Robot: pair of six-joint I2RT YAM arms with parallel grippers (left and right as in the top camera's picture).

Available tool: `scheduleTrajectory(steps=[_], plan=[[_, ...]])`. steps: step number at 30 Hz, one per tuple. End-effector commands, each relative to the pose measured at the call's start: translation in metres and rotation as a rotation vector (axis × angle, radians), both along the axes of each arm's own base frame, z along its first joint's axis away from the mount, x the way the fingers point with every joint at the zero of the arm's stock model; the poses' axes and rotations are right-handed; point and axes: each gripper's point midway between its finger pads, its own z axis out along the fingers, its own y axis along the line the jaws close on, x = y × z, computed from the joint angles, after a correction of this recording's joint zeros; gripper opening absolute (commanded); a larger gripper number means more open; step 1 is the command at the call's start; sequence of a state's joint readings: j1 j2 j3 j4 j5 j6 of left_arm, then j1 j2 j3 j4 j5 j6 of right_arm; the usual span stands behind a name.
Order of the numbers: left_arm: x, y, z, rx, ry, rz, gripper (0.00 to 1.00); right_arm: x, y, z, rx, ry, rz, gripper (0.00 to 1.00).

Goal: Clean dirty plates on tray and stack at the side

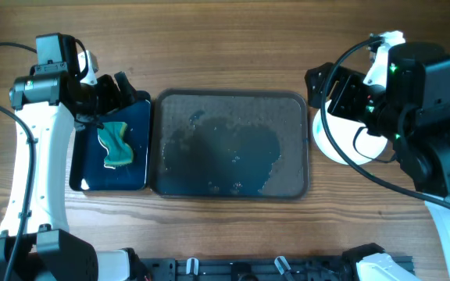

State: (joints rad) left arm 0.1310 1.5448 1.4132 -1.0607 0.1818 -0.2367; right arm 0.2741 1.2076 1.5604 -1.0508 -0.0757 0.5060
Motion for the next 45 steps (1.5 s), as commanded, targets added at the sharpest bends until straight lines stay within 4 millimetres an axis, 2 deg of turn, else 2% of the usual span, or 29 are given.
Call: scheduleTrajectory(steps=[1,4,7,10,14,16,20,23,30,34,38,45], plan=[[0.002,-0.003,-0.001,-0.007,-0.004,-0.027,1.0,0.006,-0.003,-0.006,-0.118,-0.036,0.064,0.99],[0.002,-0.003,-0.001,-0.007,-0.004,-0.027,1.0,0.011,-0.001,0.003,-0.151,-0.118,0.101,1.0],[0.002,-0.003,-0.001,-0.007,-0.004,-0.027,1.0,0.006,-0.002,0.014,-0.177,-0.243,0.137,1.0],[0.002,-0.003,-0.001,-0.007,-0.004,-0.027,1.0,-0.003,-0.005,0.011,-0.186,-0.347,0.146,1.0],[0.002,-0.003,-0.001,-0.007,-0.004,-0.027,1.0,-0.017,-0.007,-0.013,-0.163,-0.461,0.155,1.0],[0.002,-0.003,-0.001,-0.007,-0.004,-0.027,1.0,-0.024,-0.008,-0.029,-0.144,-0.519,0.155,1.0],[0.002,-0.003,-0.001,-0.007,-0.004,-0.027,1.0,-0.038,-0.01,-0.073,-0.116,-0.619,0.158,1.0],[0.002,-0.003,-0.001,-0.007,-0.004,-0.027,1.0,-0.051,-0.013,-0.092,-0.106,-0.689,0.149,1.0],[0.002,-0.003,-0.001,-0.007,-0.004,-0.027,1.0,-0.069,-0.026,-0.124,-0.105,-0.78,0.104,1.0],[0.002,-0.003,-0.001,-0.007,-0.004,-0.027,1.0,-0.071,-0.029,-0.138,-0.102,-0.794,0.1,1.0],[0.002,-0.003,-0.001,-0.007,-0.004,-0.027,1.0,-0.074,-0.034,-0.139,-0.11,-0.831,0.078,1.0],[0.002,-0.003,-0.001,-0.007,-0.004,-0.027,1.0,-0.067,-0.047,-0.166,-0.135,-0.781,0.03,1.0]])
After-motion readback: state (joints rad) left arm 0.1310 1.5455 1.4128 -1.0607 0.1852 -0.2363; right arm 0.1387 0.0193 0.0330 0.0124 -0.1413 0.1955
